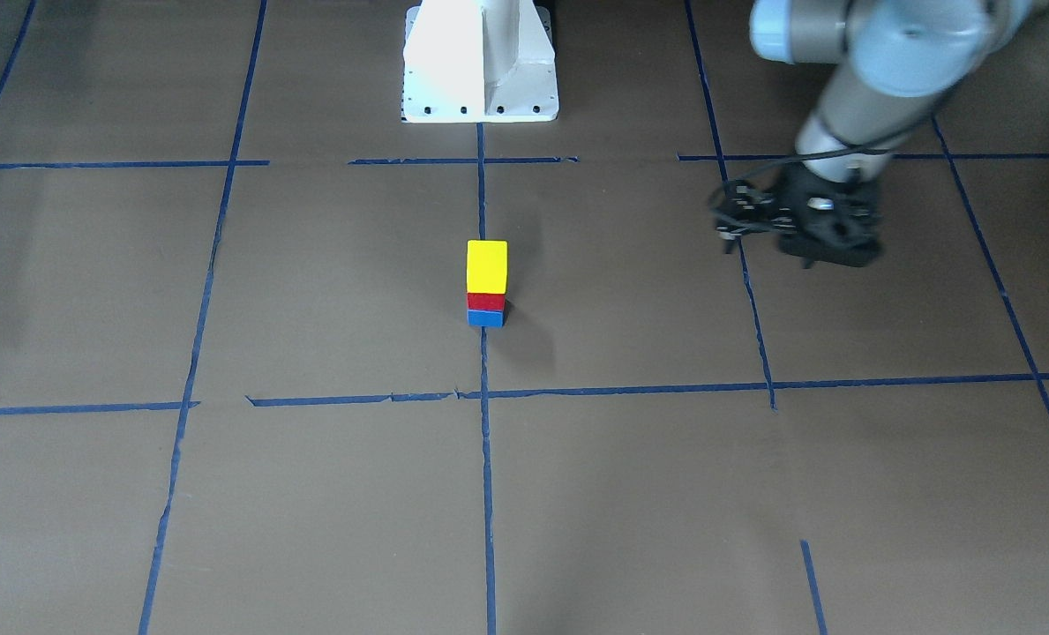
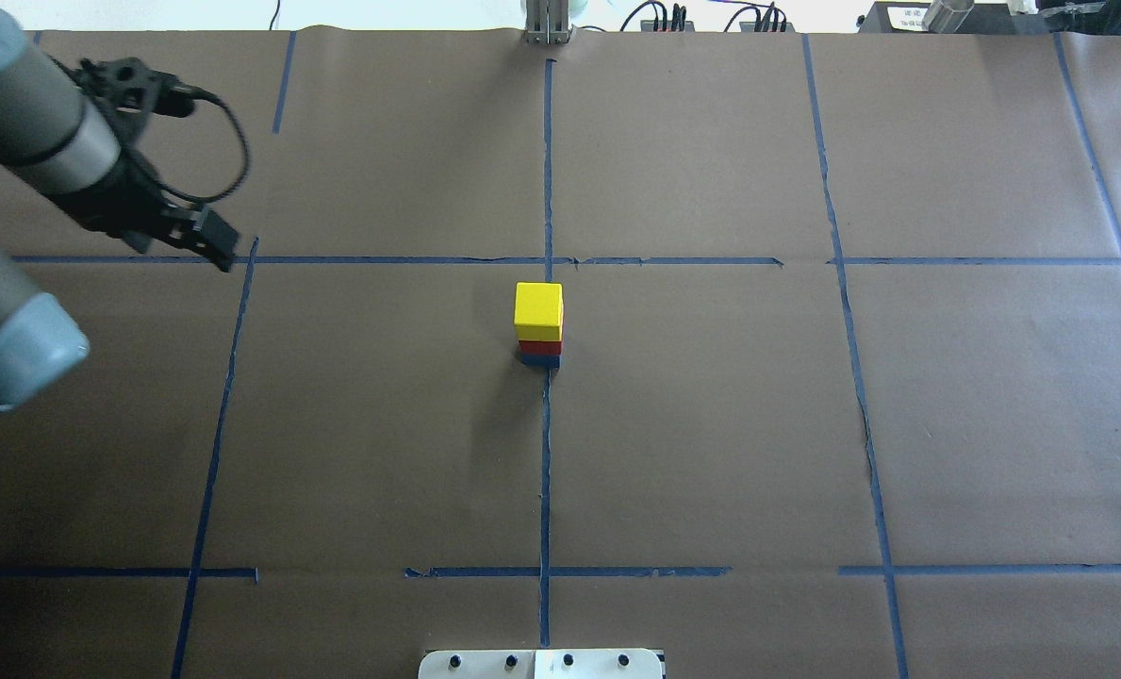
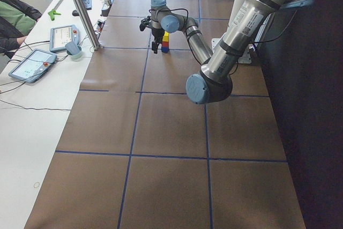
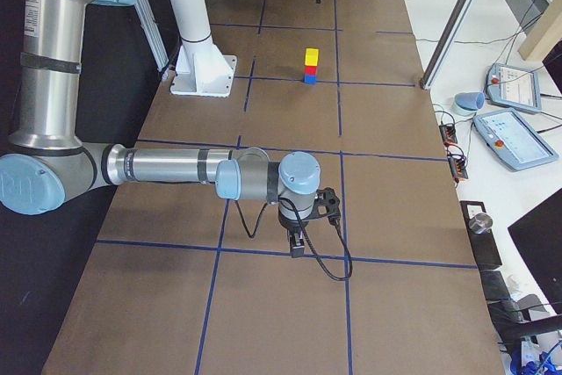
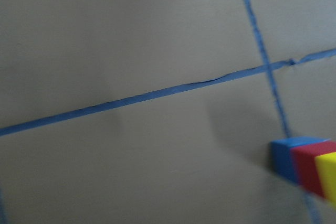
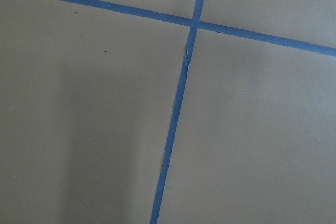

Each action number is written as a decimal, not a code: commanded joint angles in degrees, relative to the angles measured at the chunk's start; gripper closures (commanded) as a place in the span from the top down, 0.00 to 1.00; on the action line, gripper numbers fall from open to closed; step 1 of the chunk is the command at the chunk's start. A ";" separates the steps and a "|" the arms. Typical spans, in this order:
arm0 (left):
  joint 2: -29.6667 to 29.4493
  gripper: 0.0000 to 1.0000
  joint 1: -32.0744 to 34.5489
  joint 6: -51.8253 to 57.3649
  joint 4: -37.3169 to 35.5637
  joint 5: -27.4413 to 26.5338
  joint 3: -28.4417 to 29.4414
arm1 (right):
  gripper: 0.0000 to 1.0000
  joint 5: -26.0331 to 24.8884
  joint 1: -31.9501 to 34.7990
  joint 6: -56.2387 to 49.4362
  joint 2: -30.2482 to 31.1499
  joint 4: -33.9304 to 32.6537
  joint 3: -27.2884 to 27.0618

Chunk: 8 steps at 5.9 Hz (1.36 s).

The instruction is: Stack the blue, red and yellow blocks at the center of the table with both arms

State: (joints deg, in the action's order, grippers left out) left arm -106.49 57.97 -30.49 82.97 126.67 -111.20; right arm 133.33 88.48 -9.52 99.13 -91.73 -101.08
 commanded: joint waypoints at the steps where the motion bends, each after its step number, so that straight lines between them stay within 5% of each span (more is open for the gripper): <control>1: 13.70 1.00 14.64 21.84 0.18 4.90 1.14 | 0.99 0.00 -0.06 1.17 -0.25 0.06 0.01; 4: 21.67 1.00 31.98 42.06 0.35 6.21 13.59 | 0.99 0.00 -0.06 1.17 -0.25 0.06 0.01; 8: 23.96 1.00 32.64 41.48 3.67 7.97 13.64 | 1.00 0.09 -0.14 1.00 -0.25 0.06 -0.08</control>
State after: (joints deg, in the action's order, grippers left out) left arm -82.61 90.58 11.28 85.06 134.22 -97.42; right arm 133.42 88.38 -8.50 98.88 -91.67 -101.16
